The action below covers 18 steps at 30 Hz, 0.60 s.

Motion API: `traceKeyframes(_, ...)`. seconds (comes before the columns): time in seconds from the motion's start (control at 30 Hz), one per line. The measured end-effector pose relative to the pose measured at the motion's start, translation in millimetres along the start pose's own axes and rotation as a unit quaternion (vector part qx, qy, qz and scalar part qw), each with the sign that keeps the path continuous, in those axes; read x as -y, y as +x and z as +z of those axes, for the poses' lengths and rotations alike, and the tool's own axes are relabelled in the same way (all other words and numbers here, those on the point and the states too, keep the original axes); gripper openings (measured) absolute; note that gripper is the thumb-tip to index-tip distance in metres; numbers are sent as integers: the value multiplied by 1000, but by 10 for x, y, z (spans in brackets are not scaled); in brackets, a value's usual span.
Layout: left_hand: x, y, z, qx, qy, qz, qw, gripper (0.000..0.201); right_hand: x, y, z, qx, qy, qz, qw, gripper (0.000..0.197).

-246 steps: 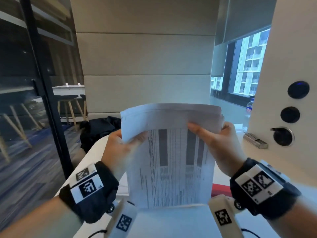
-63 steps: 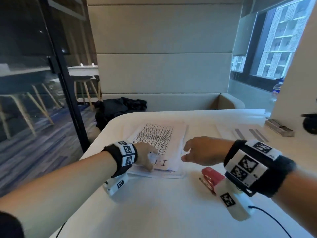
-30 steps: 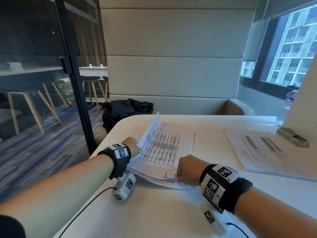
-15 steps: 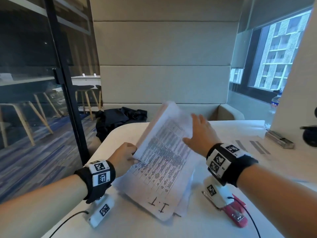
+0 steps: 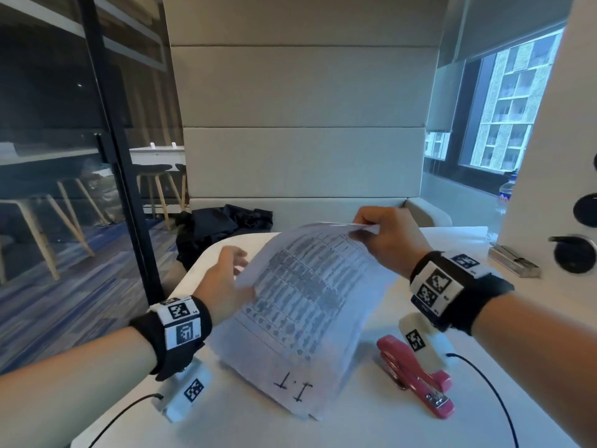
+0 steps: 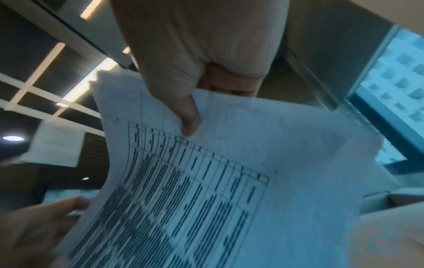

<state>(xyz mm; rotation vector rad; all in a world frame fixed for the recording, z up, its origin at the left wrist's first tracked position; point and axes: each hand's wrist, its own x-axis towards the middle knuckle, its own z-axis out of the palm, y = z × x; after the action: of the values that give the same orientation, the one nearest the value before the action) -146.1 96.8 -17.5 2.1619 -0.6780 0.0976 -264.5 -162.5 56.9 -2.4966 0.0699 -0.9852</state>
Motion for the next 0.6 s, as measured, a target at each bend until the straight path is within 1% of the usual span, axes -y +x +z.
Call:
traceKeyframes(0.03, -70, 11, -44, -4, -42, -5, 999, 73, 58, -50, -7, -32, 4, -45, 998, 20)
traceKeyframes(0.07, -135, 25, -89, -11, -59, 1, 998, 86, 131, -107, -27, -54, 7, -82, 995, 15)
traceKeyframes(0.1, -184, 40, -130, -17, -47, 18, 999, 88, 197, -159, -55, -72, 10, -114, 991, 14)
traceKeyframes(0.13, -235, 66, -174, -21, -25, 49, 998, 76, 248, -208, -89, -89, 11, -138, 986, 17)
traceKeyframes(0.2, -362, 117, -297, -15, 1, 104, 994, 30, 319, -290, -161, -109, 14, -155, 982, 17)
traceKeyframes(0.23, -423, 134, -375, -9, 6, 128, 992, 18, 348, -331, -195, -110, 23, -151, 982, 15)
traceKeyframes(0.27, -457, 156, -457, -7, 31, 159, 987, 18, 363, -373, -228, -108, 40, -143, 983, 15)
traceKeyframes(0.33, -530, 196, -627, -3, 128, 221, 967, 23, 395, -463, -304, -98, 78, -121, 985, 17)
traceKeyframes(0.4, -648, 210, -797, -7, 217, 258, 941, 26, 411, -529, -376, -96, 112, -78, 986, 16)
traceKeyframes(0.43, -720, 218, -875, -13, 241, 272, 932, 26, 389, -545, -404, -94, 133, -47, 985, 17)
traceKeyframes(0.5, -864, 236, -1021, -14, 245, 272, 930, 35, 345, -564, -441, -84, 189, 5, 978, 20)
traceKeyframes(0.57, -967, 274, -1110, 1, 222, 244, 944, 52, 313, -596, -458, -55, 270, 53, 960, 16)
traceKeyframes(0.6, -1008, 276, -1106, 15, 214, 221, 951, 58, 296, -630, -457, -40, 306, 88, 947, 12)
